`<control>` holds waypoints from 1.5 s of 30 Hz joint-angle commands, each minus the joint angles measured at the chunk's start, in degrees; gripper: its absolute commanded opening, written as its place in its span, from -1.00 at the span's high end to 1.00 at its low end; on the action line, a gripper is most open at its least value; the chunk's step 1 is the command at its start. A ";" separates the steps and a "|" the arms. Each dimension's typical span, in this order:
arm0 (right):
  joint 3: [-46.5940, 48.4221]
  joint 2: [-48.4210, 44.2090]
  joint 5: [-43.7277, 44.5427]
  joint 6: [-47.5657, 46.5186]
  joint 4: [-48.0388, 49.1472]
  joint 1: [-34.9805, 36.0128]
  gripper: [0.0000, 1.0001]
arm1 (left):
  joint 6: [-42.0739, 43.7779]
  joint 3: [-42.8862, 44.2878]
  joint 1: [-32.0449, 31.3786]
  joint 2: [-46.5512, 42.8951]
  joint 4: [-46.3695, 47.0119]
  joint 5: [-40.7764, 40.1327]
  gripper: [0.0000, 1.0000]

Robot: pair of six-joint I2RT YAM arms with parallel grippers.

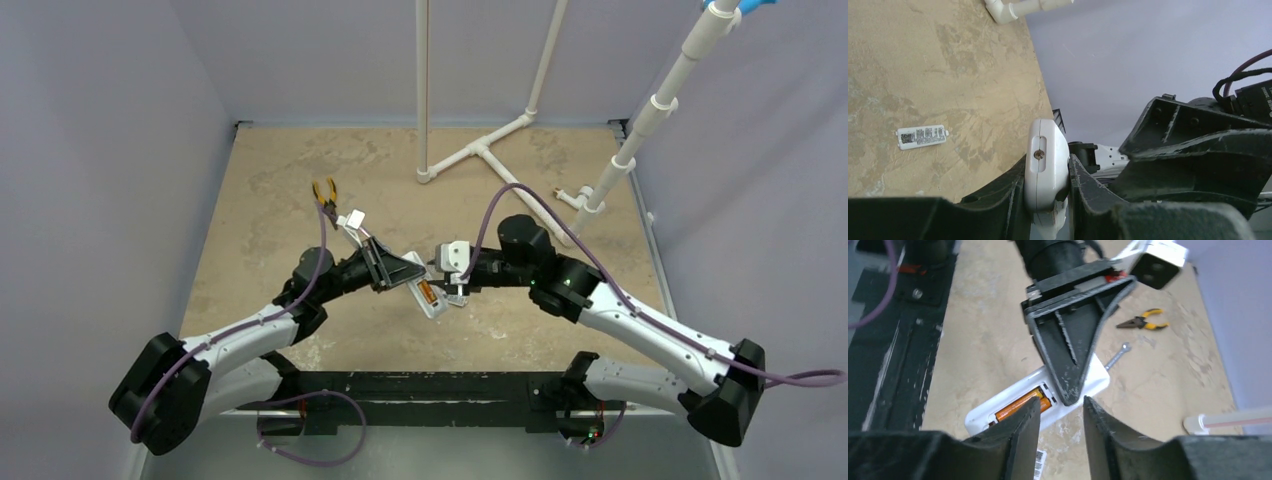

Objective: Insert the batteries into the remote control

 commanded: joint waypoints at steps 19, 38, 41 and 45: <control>-12.69 -2.58 20.40 20.44 0.52 -1.86 -0.41 | 8.88 0.43 16.20 -16.05 -18.74 5.37 1.00; -6.74 16.01 16.75 16.95 -1.85 -5.44 -0.51 | 8.40 0.43 16.48 -18.01 -19.80 6.75 1.00; -6.16 17.56 16.54 15.31 -1.65 -6.14 -0.52 | 8.33 0.55 16.43 -17.82 -19.80 7.20 1.00; -4.96 19.51 15.15 14.08 -2.23 -7.28 -0.52 | 8.42 1.18 16.46 -17.81 -20.39 7.46 1.00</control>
